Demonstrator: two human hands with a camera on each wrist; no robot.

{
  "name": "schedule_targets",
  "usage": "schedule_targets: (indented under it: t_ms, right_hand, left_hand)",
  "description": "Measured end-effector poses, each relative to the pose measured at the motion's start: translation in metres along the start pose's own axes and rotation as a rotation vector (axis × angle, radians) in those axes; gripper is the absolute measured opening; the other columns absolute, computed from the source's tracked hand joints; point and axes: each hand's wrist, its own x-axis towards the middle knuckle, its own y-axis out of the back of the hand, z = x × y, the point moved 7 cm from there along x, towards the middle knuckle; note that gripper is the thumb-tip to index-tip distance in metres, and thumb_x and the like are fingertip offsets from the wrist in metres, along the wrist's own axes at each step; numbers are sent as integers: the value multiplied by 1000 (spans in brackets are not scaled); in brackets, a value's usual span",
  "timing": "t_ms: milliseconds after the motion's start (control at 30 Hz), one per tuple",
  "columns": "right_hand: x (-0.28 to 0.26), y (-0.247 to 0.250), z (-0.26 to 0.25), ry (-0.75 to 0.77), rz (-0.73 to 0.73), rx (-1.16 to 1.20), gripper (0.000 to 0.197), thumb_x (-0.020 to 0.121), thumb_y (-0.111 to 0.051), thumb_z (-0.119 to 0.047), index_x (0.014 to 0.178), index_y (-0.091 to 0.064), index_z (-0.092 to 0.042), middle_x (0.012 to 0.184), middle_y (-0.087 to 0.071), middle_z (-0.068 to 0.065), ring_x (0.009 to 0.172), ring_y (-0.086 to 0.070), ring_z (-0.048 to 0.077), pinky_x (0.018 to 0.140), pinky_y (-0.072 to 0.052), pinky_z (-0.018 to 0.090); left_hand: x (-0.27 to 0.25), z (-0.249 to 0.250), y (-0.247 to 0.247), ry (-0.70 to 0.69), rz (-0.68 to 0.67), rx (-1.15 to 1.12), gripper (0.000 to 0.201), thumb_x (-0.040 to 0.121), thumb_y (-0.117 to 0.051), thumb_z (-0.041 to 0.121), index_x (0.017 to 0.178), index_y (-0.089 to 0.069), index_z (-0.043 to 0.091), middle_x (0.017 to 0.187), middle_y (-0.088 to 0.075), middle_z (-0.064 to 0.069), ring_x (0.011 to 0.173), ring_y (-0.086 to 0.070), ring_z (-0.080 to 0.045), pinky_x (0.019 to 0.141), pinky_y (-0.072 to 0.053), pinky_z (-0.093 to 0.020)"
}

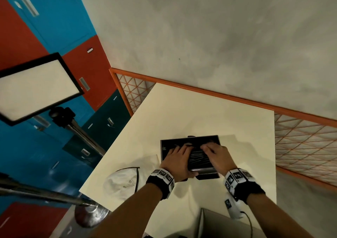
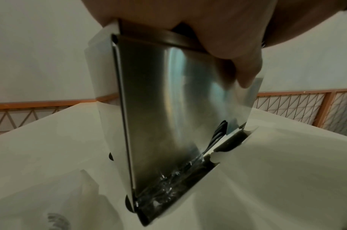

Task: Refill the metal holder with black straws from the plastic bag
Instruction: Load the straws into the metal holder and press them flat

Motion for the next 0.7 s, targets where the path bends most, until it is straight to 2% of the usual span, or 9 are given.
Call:
schedule_targets:
  t_ms: [67,100,200,367,433,533,633,700]
  right_hand:
    - [3,8,-9,84,-83,-119,20,96,-55,-21,99,-73,-15,102,-69,-4,93,-63,13,84,-43,21]
    - [6,9,-14,98,-137,-179,21,97,-54,-22,99,-73,-14,100,-69,-4,91,-62,12,82,-43,21]
    - [13,-1,-22,98,-331,-345,30,100,-46,-30,97,-70,-12,96,-69,2,88,-63,16,83,-47,30]
    - [26,-33,-9,55,-566,-554,43,101,-37,-42,119,-61,-10,119,-64,8,106,-60,24,94,-46,40]
    - [30,-45,-7,39,-598,-627,43,101,-37,-41,125,-56,-10,123,-61,13,108,-59,26,96,-45,38]
    - [30,-60,-8,56,-582,-694,40,103,-37,-34,134,-47,-10,124,-60,16,109,-59,29,92,-42,31]
    - [30,-71,-8,162,-536,-760,46,103,-38,-32,142,-39,-10,134,-55,15,119,-53,29,100,-35,31]
    - [32,-73,-6,219,-501,-787,49,102,-40,-31,145,-35,-9,135,-54,16,120,-52,30,104,-33,32]
  left_hand:
    - [-2,2,0,-2,12,25,91,70,-62,71,144,-35,26,137,-51,5,120,-51,-23,103,-41,-44]
    - [-3,3,0,-6,19,29,88,71,-62,70,143,-37,26,136,-52,5,119,-51,-23,103,-41,-43]
    - [-9,6,0,-29,47,36,82,72,-60,70,139,-41,26,132,-55,6,117,-52,-21,101,-41,-42]
    - [-21,14,-4,-50,84,68,76,73,-59,68,134,-47,24,126,-59,6,114,-56,-22,99,-44,-43]
    - [-27,17,-8,-62,99,80,73,73,-60,67,130,-49,24,121,-61,6,109,-58,-21,96,-46,-43]
    - [-36,23,-11,-74,125,84,68,73,-57,67,125,-53,23,117,-64,6,103,-60,-20,90,-49,-42]
    - [-43,26,-12,-78,164,88,63,75,-59,66,122,-54,24,118,-65,7,101,-61,-20,88,-50,-42]
    - [-44,27,-12,-80,167,96,61,77,-58,66,122,-55,24,118,-65,7,101,-61,-19,89,-49,-42]
